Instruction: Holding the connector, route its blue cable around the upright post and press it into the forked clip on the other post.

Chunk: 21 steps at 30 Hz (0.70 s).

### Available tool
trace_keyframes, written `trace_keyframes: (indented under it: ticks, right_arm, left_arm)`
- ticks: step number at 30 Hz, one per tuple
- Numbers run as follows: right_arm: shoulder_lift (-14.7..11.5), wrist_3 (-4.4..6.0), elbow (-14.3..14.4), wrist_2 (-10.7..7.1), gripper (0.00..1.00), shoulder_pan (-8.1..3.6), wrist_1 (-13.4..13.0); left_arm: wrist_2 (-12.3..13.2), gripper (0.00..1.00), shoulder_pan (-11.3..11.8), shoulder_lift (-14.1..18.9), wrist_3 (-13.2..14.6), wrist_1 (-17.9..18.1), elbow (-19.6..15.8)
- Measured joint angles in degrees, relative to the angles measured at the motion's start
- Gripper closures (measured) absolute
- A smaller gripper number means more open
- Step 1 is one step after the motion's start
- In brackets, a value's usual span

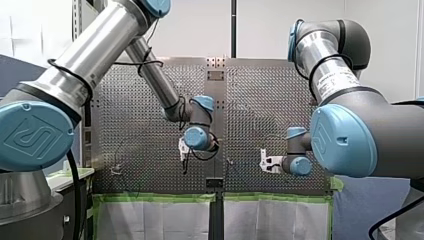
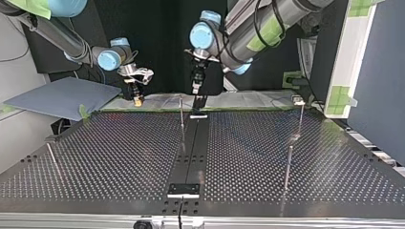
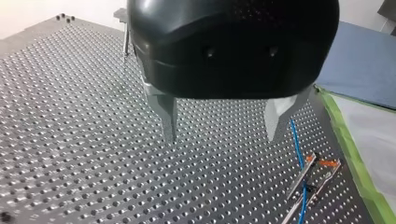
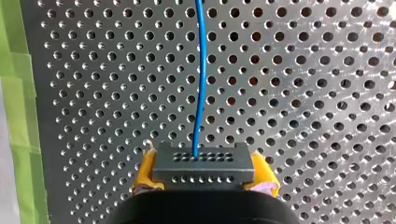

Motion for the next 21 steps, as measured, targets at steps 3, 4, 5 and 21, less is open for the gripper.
trace_keyframes:
  ticks: [3,4,5,21]
  right_arm:
    - [0.03,0.0,0.0,0.0,0.98,0.02,-0.01]
    - [0.03,-0.01,0.0,0.0,0.98,0.02,0.0]
    - [0.03,-0.02,-0.02,0.0,0.98,0.02,0.01]
    - [0.05,-0.42,-0.02,0.28,0.98,-0.06,0.7]
  left_arm:
    - [-0.08,0.07,-0.1,1.46,0.01,-0.01,-1.46]
    - [-0.1,0.07,-0.12,1.91,-0.01,0.0,-1.91]
    - [-0.11,0.07,-0.14,2.34,-0.04,0.01,-2.36]
    - [-0.19,0.07,-0.28,10.85,-1.08,-0.54,-10.85]
